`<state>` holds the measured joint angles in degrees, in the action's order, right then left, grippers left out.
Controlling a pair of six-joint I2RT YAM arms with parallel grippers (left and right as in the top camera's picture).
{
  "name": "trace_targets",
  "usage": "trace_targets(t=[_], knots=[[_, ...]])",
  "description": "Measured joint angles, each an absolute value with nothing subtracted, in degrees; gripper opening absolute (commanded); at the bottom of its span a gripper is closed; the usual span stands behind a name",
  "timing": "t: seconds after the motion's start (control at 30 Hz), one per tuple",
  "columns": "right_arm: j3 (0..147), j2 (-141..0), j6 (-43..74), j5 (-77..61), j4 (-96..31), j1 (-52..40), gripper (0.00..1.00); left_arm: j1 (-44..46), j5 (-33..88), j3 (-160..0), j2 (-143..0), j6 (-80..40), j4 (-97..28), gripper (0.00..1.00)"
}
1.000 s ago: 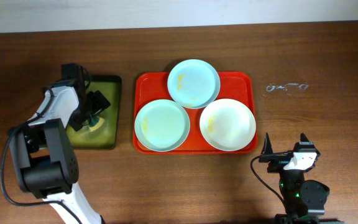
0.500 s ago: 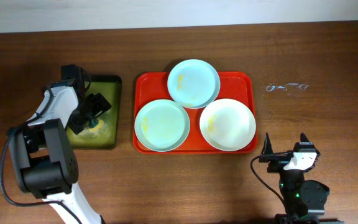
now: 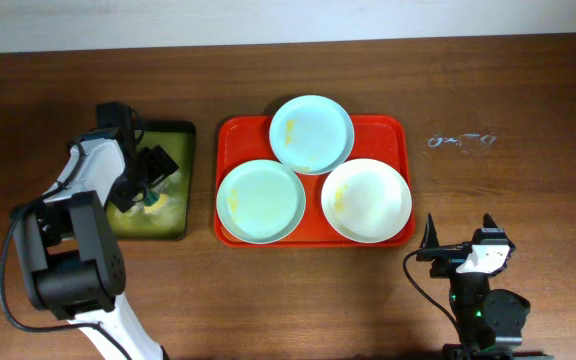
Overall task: Clean dirty plates on tray and stack at the side
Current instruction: 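Dip and rub the sponge in the soapy water, then lift it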
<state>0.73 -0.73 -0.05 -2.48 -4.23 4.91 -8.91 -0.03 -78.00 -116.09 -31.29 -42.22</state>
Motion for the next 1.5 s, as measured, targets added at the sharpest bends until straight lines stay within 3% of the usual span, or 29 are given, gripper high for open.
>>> trace_targets(t=[0.03, 0.1, 0.3, 0.33, 0.37, 0.4, 0.47, 0.63, 0.7, 0.77, 0.87, 0.97, 1.1, 1.27, 1.5], knots=[[0.73, -0.73, -0.08, -2.48, -4.23, 4.91, 0.98, -9.58, -0.45, -77.95, -116.09, -31.29, -40.47, 0.41], [0.73, -0.73, -0.03, -2.48, -4.23, 4.91, 0.98, -10.33, -1.02, -77.89, -116.14, -31.27, -39.68, 0.0], [0.73, -0.73, 0.01, -2.48, -4.23, 4.91, 0.98, -10.55, -1.04, -78.43, -116.18, -31.09, -43.86, 0.01], [0.73, -0.73, 0.01, -2.48, -4.23, 4.91, 0.98, -10.66, -1.02, -79.4, -116.16, -31.09, -46.22, 0.2], [0.73, -0.73, -0.05, -2.48, -4.23, 4.91, 0.98, -10.76, -1.04, -80.55, -116.03, -31.09, -48.56, 0.2], [0.73, -0.73, -0.01, -2.48, -4.23, 4.91, 0.98, -10.85, -1.06, -82.74, -114.8, -31.05, -49.74, 0.07], [0.73, -0.73, -0.08, -2.48, -4.23, 4.91, 0.98, -10.92, -1.06, -84.33, -111.61, -31.16, -49.69, 0.34], [0.73, -0.73, 0.01, -2.48, -4.23, 4.91, 0.98, -10.92, -2.07, -82.76, -110.48, -31.11, -47.46, 0.4], [0.73, -0.73, -0.03, -2.48, -4.23, 4.91, 0.98, -10.92, -2.68, -80.05, -110.48, -31.09, -44.47, 0.64], [0.73, -0.73, -0.03, -2.48, -4.23, 4.91, 0.99, -10.92, -3.25, -76.77, -110.48, -31.27, -41.6, 0.73], [0.73, -0.73, -0.08, -2.48, -4.23, 4.91, 0.98, -10.92, -3.79, -73.73, -110.48, -31.11, -39.59, 0.74], [0.73, -0.73, -0.03, -2.48, -4.23, 4.91, 0.98, -10.92, -4.54, -71.24, -110.48, -31.09, -34.15, 0.58], [0.73, -0.73, -0.03, -2.48, -4.23, 4.91, 0.98, -10.92, -4.58, -69.73, -110.48, -31.11, -31.4, 0.57], [0.73, -0.73, -0.05, -2.48, -4.23, 4.91, 0.98, -10.92, -4.78, -69.58, -110.48, -31.09, -28.05, 0.49], [0.73, -0.73, -0.03, -2.48, -4.23, 4.91, 0.98, -10.92, -5.63, -66.59, -110.48, -31.09, -24.56, 0.49]])
